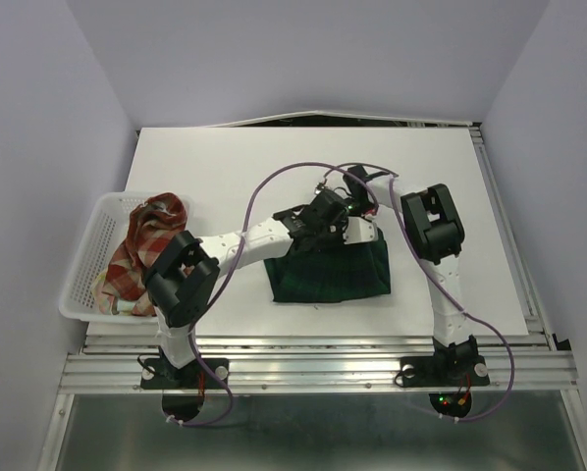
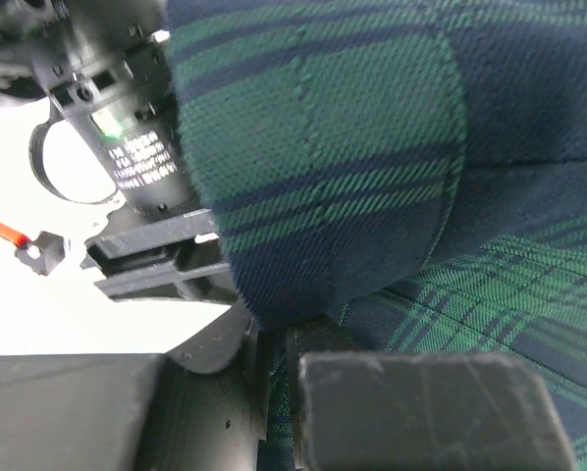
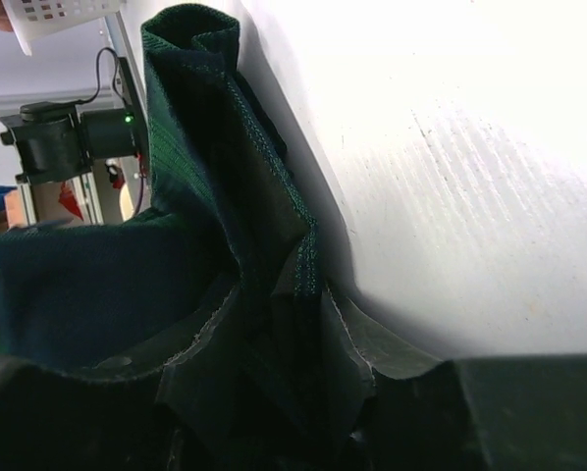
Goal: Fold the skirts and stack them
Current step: Fold the skirt
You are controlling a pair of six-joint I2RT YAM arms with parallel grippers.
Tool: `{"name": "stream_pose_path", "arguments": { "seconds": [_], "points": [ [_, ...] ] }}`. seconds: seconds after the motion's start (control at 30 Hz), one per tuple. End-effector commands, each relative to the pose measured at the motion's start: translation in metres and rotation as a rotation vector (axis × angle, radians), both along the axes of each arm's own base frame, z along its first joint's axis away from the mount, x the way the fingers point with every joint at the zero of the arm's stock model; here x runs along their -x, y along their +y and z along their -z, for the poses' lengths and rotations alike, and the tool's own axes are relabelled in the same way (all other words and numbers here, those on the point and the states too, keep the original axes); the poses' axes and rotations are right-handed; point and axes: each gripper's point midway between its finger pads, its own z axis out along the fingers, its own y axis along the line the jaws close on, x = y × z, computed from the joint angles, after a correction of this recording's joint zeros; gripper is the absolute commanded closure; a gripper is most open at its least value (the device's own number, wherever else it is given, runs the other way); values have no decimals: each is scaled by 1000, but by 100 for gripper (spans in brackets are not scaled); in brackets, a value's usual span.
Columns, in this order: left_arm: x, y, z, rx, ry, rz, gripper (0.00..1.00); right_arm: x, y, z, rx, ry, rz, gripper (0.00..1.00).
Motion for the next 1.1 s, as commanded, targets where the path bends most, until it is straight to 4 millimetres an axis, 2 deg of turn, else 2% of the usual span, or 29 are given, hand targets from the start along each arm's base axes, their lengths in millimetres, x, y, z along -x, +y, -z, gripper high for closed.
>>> {"name": "stream_pose_path", "arguments": {
  "seconds": [0.0,0.33,0.47,0.53,0.6,0.67,0.7,0.77,0.8,0.83,0.87,0.97,1.0,1.03,1.07],
  "points": [
    [-20,23,14,-29,-82,-108,100,11,4,-6,-4,24,-20,57],
    [-26,35,53,-61,-108,-178,100,8,2,9,50,54,1,61],
    [-21,37,67,-80,-90,-152,100,-6,3,10,104,22,33,59],
    [-15,36,74,-90,-70,-113,99,-26,3,5,127,-25,69,55],
    [-5,37,86,-133,-46,-71,97,-55,-1,-11,125,-91,116,48],
    [1,36,92,-150,-38,-42,93,-84,-13,-19,146,-117,198,41],
    [4,38,98,-168,-14,-33,92,-105,-14,-37,132,-174,229,40],
    [6,38,102,-175,3,-33,91,-132,-28,-50,143,-214,300,37],
    [8,38,105,-183,22,-26,87,-154,-43,-65,130,-251,353,36],
    [9,37,107,-185,30,-21,85,-165,-52,-73,125,-268,384,34],
    [12,40,111,-196,59,-12,83,-178,-73,-80,125,-271,438,29],
    [9,37,117,-172,142,-10,78,-193,-104,-116,97,-338,499,28],
    [8,36,119,-178,173,-13,77,-196,-121,-125,98,-361,526,27],
    [8,34,119,-167,199,-3,75,-189,-128,-142,83,-400,519,25],
    [3,38,120,-163,217,-11,73,-185,-134,-150,78,-417,521,24]
  ]
}}
